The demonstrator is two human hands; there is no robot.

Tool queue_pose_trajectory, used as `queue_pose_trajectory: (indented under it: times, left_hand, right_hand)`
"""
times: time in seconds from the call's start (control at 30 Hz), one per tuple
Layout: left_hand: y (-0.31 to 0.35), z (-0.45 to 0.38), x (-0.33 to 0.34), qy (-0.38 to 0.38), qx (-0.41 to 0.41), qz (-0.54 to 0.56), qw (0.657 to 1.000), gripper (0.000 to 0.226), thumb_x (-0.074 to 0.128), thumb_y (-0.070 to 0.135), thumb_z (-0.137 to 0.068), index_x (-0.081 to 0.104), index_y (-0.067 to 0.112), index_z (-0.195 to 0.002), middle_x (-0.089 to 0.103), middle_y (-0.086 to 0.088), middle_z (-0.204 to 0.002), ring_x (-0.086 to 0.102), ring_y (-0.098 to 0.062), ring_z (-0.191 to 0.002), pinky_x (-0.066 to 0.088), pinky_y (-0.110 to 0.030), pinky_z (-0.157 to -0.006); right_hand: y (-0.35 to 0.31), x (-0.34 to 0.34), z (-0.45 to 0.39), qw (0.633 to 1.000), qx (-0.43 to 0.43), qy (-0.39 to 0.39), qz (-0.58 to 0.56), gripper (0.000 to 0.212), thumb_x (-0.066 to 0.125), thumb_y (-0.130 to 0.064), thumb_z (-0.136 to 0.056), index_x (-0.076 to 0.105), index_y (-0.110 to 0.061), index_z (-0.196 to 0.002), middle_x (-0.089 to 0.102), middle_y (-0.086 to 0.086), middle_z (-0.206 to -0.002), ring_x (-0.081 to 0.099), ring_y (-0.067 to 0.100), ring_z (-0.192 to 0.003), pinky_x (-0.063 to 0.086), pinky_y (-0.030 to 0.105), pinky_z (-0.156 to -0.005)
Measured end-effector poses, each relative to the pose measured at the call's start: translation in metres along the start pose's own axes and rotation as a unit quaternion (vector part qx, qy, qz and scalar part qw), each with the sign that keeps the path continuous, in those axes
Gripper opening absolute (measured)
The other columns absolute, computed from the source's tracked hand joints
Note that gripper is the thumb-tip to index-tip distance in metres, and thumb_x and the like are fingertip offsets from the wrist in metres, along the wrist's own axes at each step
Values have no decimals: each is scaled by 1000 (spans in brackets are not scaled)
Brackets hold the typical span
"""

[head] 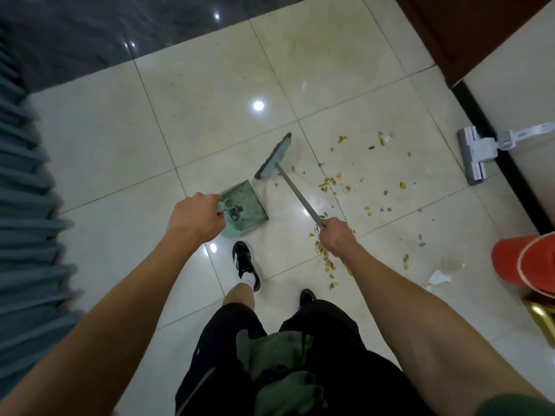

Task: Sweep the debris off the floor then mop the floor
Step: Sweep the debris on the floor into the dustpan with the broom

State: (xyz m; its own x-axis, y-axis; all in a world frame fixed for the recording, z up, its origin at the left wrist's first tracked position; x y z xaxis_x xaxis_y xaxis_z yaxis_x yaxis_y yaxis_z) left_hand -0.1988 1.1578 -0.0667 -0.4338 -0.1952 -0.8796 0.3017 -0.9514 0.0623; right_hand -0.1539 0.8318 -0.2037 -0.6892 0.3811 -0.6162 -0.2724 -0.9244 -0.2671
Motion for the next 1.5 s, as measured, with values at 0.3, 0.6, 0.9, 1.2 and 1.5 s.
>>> queue_pose_trajectory:
  times: [0.3, 0.6, 0.9, 1.2, 1.5]
  left_hand:
    - [-101, -81, -20, -15, 23, 4, 1000, 28, 51, 29, -93, 65, 25, -117, 67, -7, -88, 63, -30, -74, 56, -35, -68]
    - [-90, -117, -18, -40, 77, -29, 996, 36, 51, 31, -94, 62, 28, -128, 66, -7, -94, 63, -30, -77, 53, -33, -66]
    - [-5, -99, -18, -37, 140, -90, 985, 26, 53, 28, -92, 66, 23, -114, 67, -8, -90, 65, -30, -75, 57, -36, -68]
    - [103, -46, 14, -45, 201, -162, 965, 24, 54, 26, -89, 67, 23, -109, 65, -6, -87, 60, -28, -71, 42, -29, -60]
    - [202, -12, 17, -28, 257, -171, 951, 10, 59, 33, -91, 60, 24, -87, 57, -2, -77, 56, -27, -70, 41, -30, -63]
  right_hand:
    - [-155, 1, -75, 1000, 20, 6, -11, 29, 46, -11, -98, 62, -7, -121, 66, 17, -94, 65, 31, -64, 56, 34, -50]
    - [-135, 20, -80, 995, 89, -36, 4, 24, 45, -5, -97, 60, 0, -115, 58, 11, -79, 58, 23, -59, 39, 21, -33]
    - [2, 41, -6, 988, 151, -13, -29, 27, 48, -15, -96, 59, -5, -119, 61, 12, -104, 60, 29, -90, 54, 35, -80]
    - [137, 41, 78, 981, 195, 0, -2, 25, 47, -13, -93, 57, -8, -115, 50, 4, -83, 55, 25, -76, 45, 33, -64]
    - [205, 24, 125, 977, 205, 44, -27, 24, 48, -14, -91, 58, -10, -113, 51, 2, -88, 54, 24, -76, 46, 33, -64]
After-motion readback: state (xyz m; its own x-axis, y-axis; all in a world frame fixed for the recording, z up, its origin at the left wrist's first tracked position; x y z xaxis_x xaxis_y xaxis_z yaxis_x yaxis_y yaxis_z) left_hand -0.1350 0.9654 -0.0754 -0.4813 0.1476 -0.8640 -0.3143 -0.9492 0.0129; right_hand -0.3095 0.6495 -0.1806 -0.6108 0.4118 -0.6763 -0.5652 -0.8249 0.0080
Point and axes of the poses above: each hand's wrist, its own z-axis away from the middle knuckle, its own x-axis out of the palm, y = z × x, the point moved 10 cm from there along -z, towards the middle knuckle
